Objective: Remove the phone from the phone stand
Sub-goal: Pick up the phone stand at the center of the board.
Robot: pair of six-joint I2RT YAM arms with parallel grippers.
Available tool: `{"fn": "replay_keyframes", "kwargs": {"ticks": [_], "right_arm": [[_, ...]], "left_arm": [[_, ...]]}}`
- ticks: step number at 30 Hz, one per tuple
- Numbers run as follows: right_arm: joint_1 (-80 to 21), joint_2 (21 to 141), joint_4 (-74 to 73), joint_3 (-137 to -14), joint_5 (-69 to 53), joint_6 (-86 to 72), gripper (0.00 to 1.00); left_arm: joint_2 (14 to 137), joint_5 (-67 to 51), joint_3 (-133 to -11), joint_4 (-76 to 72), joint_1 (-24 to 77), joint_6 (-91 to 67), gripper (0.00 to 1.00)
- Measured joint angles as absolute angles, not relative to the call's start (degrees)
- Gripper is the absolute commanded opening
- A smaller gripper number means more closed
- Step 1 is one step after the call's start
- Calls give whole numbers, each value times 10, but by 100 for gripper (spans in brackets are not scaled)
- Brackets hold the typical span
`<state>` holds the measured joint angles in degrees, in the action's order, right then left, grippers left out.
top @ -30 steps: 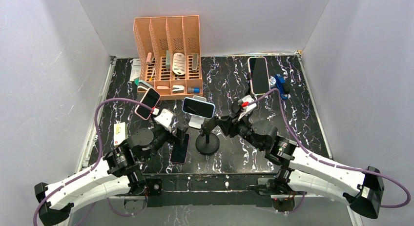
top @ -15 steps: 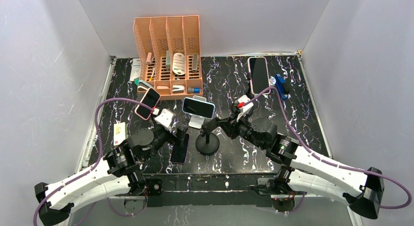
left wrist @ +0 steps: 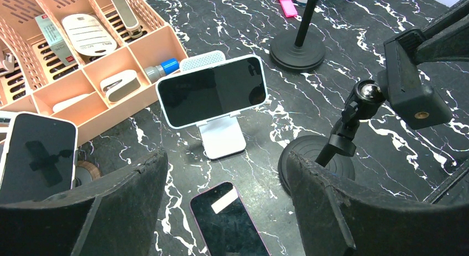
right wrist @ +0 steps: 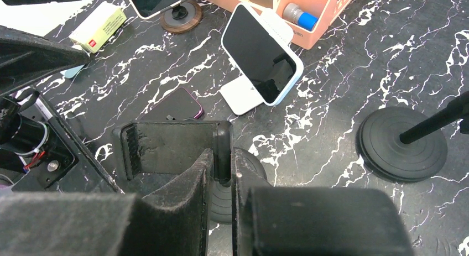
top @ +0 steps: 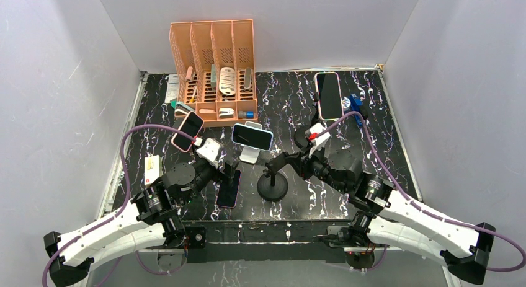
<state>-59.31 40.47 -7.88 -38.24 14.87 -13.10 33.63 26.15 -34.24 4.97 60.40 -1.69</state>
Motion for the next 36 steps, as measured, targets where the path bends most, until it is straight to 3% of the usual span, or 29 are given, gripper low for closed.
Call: {"fn": "replay_keyframes", "kwargs": {"ticks": [7, 10, 13, 17, 24, 30, 36], "right_arm": [[-593, 404, -93, -389, 148, -131, 1], [-593, 404, -93, -389, 143, -131, 36], [-593, 404, -89, -389, 130, -132, 62], [-593, 399, -84, -389, 115, -136, 75], [-593, 372, -73, -382, 75, -139, 79], [-593, 286, -21, -312, -17, -164, 77], [-593, 272, -15, -248, -54, -203, 75]], "left_arm": [[336, 262, -342, 50, 604, -17, 75], [336, 262, -342, 50, 604, -17, 75], [336, 262, -343, 50, 604, -17, 75], [336, 262, -343, 50, 604, -17, 75], [331, 265, -343, 50, 604, -17, 76], [318, 266, -343, 52, 604, -23, 76], [308, 266, -343, 52, 604, -26, 77]]}}
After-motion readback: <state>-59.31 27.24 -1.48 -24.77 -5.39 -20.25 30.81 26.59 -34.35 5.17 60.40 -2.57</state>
